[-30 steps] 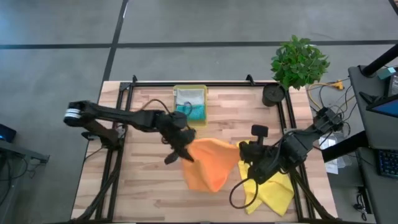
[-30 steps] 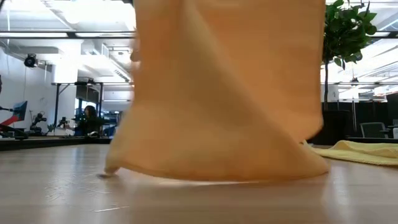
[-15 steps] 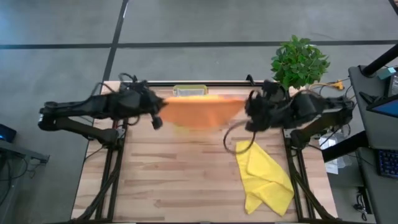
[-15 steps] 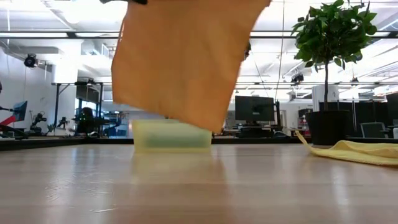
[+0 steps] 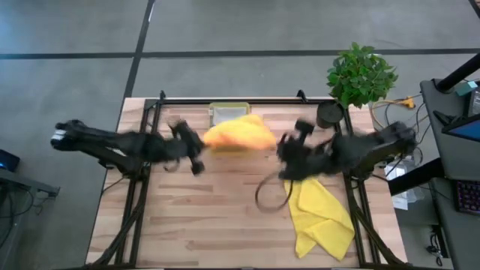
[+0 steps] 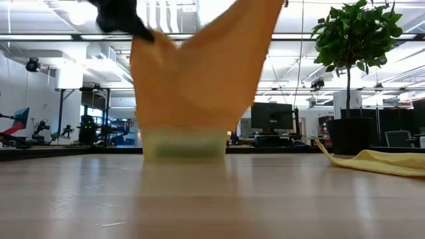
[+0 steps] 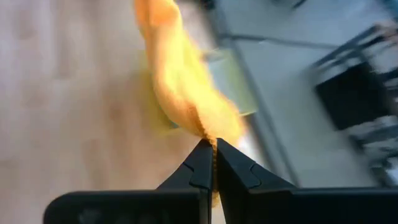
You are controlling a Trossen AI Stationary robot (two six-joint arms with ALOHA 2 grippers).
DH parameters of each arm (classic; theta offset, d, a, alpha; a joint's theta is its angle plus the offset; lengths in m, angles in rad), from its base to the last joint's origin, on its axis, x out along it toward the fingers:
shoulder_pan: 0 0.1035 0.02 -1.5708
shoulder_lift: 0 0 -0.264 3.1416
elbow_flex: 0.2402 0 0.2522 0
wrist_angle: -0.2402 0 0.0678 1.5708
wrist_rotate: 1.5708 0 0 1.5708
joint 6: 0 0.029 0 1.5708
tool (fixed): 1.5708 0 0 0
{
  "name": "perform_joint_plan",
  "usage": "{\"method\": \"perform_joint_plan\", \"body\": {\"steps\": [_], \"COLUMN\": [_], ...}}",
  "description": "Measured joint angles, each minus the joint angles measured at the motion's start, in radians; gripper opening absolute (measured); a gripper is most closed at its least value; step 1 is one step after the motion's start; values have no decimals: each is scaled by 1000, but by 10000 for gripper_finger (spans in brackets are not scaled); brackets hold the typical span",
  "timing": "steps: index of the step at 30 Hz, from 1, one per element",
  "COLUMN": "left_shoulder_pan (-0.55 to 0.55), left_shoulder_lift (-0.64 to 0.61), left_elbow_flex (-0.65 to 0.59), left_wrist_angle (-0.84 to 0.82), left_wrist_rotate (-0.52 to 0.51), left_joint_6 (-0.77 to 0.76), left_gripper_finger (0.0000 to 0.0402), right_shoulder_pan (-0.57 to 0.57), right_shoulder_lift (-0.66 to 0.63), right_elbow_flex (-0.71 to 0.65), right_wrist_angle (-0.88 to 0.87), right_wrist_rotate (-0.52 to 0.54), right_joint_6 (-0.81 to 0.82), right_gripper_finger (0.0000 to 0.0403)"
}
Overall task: Fold microfiber towels
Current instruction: Fold the orange microfiber cloth
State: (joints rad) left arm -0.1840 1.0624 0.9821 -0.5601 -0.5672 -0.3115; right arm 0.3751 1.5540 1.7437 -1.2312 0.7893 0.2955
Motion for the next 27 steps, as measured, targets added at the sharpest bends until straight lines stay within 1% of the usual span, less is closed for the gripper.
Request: {"method": "perform_joint_plan", "body": {"steps": [3, 6, 9, 12, 14, 16, 20, 24, 27], "left_shoulder_pan": [-122, -250, -359, -444, -487, -518, -554, -562, -562], "left_shoulder_lift": [103, 224, 360, 491, 573, 646, 752, 787, 785], "left_elbow_flex": [-120, -198, -211, -190, -163, -136, -83, -60, -60], "left_wrist_angle": [101, 237, 311, 361, 396, 436, 519, 589, 595], "left_wrist_rotate": [-20, -27, -34, -33, -16, 22, 93, 156, 191], "left_joint_6": [-164, -321, -451, -549, -572, -574, -575, -577, -592], "left_gripper_finger": [0, 0, 0, 0, 0, 0, 0, 0, 0], "right_shoulder_pan": [83, 160, 229, 282, 304, 308, 305, 305, 307], "right_shoulder_lift": [77, 164, 235, 295, 321, 328, 328, 330, 330], "right_elbow_flex": [-45, -83, -115, -157, -188, -234, -340, -416, -447], "right_wrist_angle": [9, 31, 98, 206, 298, 429, 660, 810, 832], "right_wrist_rotate": [-86, -200, -320, -391, -438, -496, -596, -677, -720], "right_joint_6": [96, 193, 239, 273, 289, 292, 329, 362, 384], "right_gripper_finger": [8, 8, 8, 8, 8, 8, 8, 8, 8]}}
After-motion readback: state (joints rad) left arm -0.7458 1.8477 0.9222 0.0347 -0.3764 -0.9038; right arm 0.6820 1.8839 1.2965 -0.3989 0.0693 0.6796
